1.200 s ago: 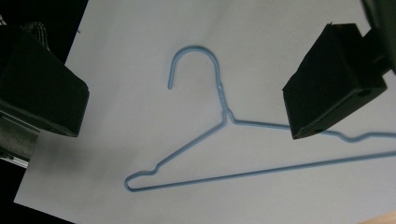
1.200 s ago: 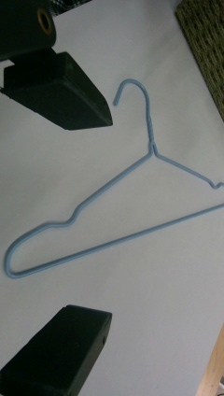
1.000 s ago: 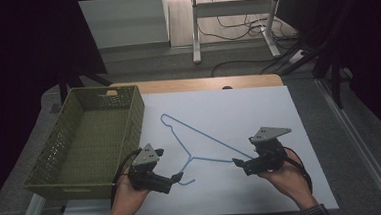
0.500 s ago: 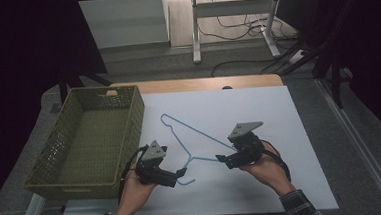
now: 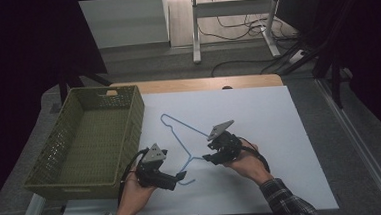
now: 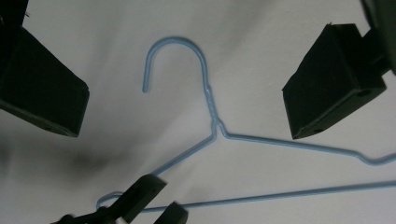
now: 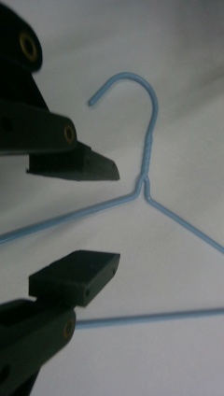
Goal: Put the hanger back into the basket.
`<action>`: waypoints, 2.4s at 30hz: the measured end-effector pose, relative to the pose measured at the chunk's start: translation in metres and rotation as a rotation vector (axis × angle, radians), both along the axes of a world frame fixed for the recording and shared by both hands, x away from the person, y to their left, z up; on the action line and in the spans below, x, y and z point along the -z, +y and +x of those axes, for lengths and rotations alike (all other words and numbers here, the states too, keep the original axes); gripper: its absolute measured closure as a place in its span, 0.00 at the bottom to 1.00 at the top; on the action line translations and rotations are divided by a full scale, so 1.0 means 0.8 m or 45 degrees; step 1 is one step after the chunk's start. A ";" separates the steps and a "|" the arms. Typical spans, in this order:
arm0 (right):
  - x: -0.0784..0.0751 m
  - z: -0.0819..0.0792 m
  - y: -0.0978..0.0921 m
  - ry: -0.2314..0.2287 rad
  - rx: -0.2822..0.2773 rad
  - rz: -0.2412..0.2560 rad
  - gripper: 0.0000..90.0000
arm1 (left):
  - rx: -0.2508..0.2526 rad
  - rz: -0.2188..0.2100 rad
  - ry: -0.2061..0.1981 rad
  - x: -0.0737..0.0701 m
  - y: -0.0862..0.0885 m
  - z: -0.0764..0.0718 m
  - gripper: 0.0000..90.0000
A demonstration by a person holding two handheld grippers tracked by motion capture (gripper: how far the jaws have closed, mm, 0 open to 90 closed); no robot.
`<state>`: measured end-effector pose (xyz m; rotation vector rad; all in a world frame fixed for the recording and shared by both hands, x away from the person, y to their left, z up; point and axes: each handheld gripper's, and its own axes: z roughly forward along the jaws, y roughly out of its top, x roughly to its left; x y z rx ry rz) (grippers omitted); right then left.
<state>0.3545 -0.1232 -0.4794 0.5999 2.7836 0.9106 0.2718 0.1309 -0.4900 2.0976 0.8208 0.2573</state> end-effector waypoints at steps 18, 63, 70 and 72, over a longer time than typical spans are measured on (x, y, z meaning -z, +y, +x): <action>0.040 0.022 0.023 0.047 -0.158 -0.146 0.94 | -0.054 0.020 0.040 0.004 0.006 0.004 0.02; 0.010 0.013 0.014 -0.024 -0.204 -0.052 0.94 | -0.100 0.091 0.212 0.016 -0.003 -0.007 0.94; 0.003 0.004 0.019 -0.053 -0.131 -0.062 0.71 | -0.093 0.066 0.201 0.013 -0.003 -0.005 0.92; 0.006 0.002 0.023 -0.063 -0.126 -0.083 0.71 | -0.089 0.063 0.197 0.013 -0.004 -0.005 0.91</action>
